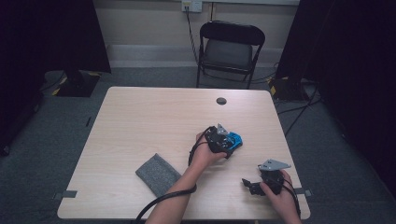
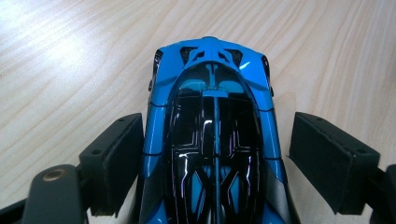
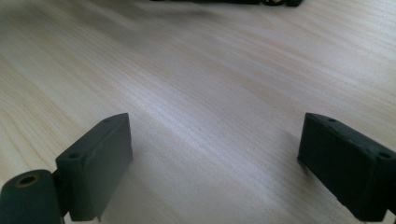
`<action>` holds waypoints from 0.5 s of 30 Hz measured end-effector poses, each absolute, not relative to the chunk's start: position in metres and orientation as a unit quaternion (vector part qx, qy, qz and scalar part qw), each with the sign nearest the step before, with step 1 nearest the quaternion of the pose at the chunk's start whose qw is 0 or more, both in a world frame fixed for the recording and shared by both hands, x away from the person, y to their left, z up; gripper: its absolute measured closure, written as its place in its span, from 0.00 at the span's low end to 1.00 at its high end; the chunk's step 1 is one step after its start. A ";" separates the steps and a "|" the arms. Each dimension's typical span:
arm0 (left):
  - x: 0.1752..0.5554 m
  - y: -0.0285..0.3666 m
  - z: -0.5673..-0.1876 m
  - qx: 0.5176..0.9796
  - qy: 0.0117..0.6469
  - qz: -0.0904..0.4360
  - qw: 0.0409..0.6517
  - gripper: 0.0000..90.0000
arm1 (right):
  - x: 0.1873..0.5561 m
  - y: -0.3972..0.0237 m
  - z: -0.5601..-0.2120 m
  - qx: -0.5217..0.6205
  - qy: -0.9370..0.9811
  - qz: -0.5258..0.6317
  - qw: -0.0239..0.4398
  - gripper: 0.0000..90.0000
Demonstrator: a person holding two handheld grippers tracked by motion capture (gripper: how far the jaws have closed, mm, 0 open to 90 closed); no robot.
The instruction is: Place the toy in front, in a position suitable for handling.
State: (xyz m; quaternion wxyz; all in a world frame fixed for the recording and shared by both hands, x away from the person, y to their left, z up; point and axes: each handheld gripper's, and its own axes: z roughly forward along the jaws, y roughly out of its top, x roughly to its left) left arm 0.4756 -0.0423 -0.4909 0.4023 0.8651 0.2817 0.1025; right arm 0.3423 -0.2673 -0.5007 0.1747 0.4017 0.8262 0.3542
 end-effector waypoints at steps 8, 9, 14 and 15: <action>0.477 -0.044 -0.488 0.863 0.280 0.103 0.408 0.21 | 0.342 -0.267 -0.501 0.402 0.826 0.354 0.175 0.10; 0.477 -0.045 -0.488 0.863 0.280 0.104 0.407 0.20 | 0.342 -0.267 -0.501 0.402 0.826 0.354 0.175 0.10; 0.477 -0.047 -0.488 0.864 0.279 0.107 0.405 0.19 | 0.342 -0.267 -0.501 0.402 0.826 0.354 0.175 0.10; 0.477 -0.048 -0.489 0.865 0.279 0.108 0.404 0.19 | 0.342 -0.267 -0.501 0.402 0.826 0.354 0.175 0.10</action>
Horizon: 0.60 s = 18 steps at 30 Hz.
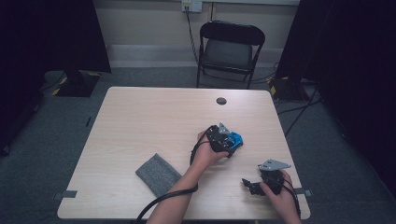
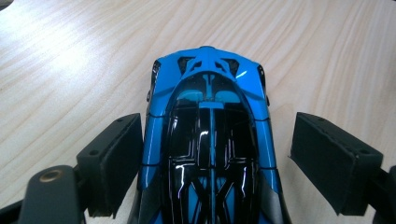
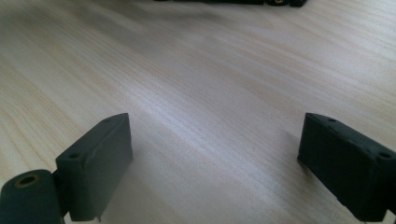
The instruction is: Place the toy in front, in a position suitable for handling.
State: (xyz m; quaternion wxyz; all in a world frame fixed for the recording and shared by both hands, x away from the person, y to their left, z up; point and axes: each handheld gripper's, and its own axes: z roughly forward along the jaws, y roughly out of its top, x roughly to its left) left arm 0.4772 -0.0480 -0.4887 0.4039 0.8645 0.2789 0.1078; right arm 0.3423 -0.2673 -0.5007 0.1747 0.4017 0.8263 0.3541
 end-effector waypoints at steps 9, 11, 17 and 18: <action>0.479 -0.046 -0.495 0.867 0.277 0.116 0.396 0.29 | 0.342 -0.267 -0.501 0.401 0.826 0.354 0.175 0.10; 0.479 -0.045 -0.495 0.867 0.280 0.111 0.398 0.29 | 0.342 -0.267 -0.501 0.402 0.826 0.354 0.175 0.10; 0.479 -0.044 -0.494 0.868 0.281 0.108 0.394 0.30 | 0.342 -0.267 -0.501 0.401 0.826 0.354 0.175 0.10; 0.478 -0.044 -0.494 0.869 0.281 0.109 0.392 0.30 | 0.342 -0.267 -0.501 0.401 0.826 0.354 0.175 0.10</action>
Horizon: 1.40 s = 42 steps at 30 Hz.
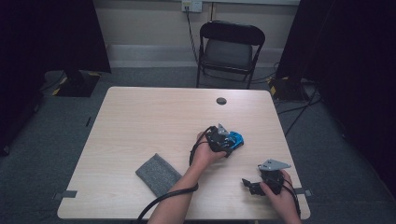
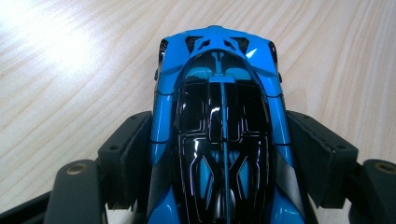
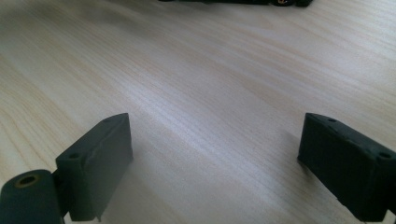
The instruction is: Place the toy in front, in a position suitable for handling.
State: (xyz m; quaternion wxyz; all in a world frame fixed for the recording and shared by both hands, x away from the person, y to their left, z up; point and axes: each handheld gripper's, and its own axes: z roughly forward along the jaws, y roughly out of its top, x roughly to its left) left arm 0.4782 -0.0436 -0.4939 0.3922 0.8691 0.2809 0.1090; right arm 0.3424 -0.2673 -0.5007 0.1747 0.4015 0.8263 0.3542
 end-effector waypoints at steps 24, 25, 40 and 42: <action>0.476 -0.041 -0.493 0.870 0.282 0.108 0.390 0.30 | 0.342 -0.267 -0.501 0.401 0.826 0.354 0.175 0.10; 0.476 -0.041 -0.493 0.871 0.281 0.108 0.388 0.30 | 0.342 -0.267 -0.501 0.401 0.826 0.354 0.175 0.10; 0.476 -0.038 -0.492 0.867 0.291 0.099 0.393 0.29 | 0.342 -0.267 -0.501 0.401 0.826 0.354 0.175 0.10; 0.476 -0.038 -0.490 0.866 0.293 0.097 0.394 0.29 | 0.342 -0.267 -0.501 0.401 0.826 0.354 0.175 0.10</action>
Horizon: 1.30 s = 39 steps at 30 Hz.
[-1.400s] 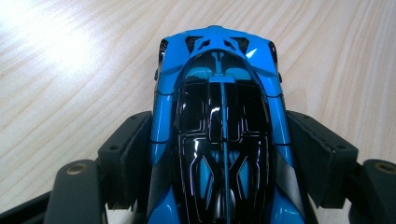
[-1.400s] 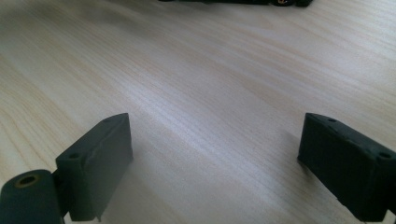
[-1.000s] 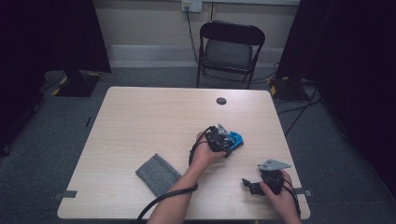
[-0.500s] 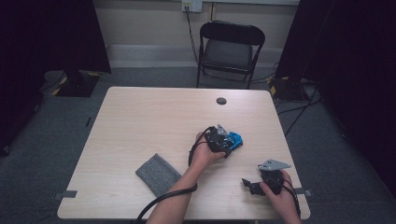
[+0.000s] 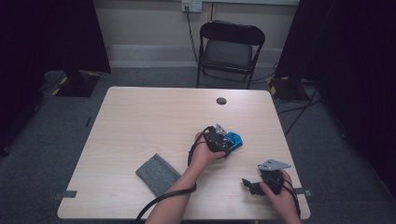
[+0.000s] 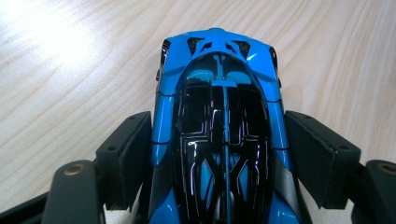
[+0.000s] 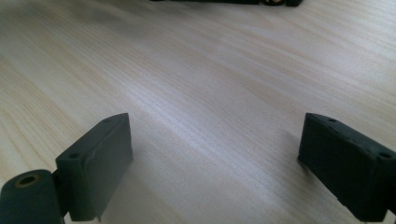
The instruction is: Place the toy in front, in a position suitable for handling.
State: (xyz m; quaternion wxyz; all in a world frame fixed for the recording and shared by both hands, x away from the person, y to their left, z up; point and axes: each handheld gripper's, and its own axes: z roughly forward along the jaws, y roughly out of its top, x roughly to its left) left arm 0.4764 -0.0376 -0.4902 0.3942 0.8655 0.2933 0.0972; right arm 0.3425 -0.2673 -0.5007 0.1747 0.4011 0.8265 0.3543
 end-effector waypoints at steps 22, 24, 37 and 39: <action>0.481 -0.045 -0.494 0.871 0.293 0.095 0.382 0.29 | 0.343 -0.267 -0.501 0.399 0.828 0.354 0.173 0.10; 0.480 -0.046 -0.492 0.875 0.289 0.103 0.375 0.29 | 0.343 -0.267 -0.501 0.399 0.827 0.354 0.174 0.10; 0.477 -0.049 -0.482 0.882 0.260 0.124 0.373 0.31 | 0.343 -0.267 -0.501 0.399 0.828 0.354 0.173 0.10; 0.477 -0.049 -0.479 0.879 0.261 0.122 0.380 0.31 | 0.343 -0.267 -0.501 0.399 0.828 0.355 0.174 0.09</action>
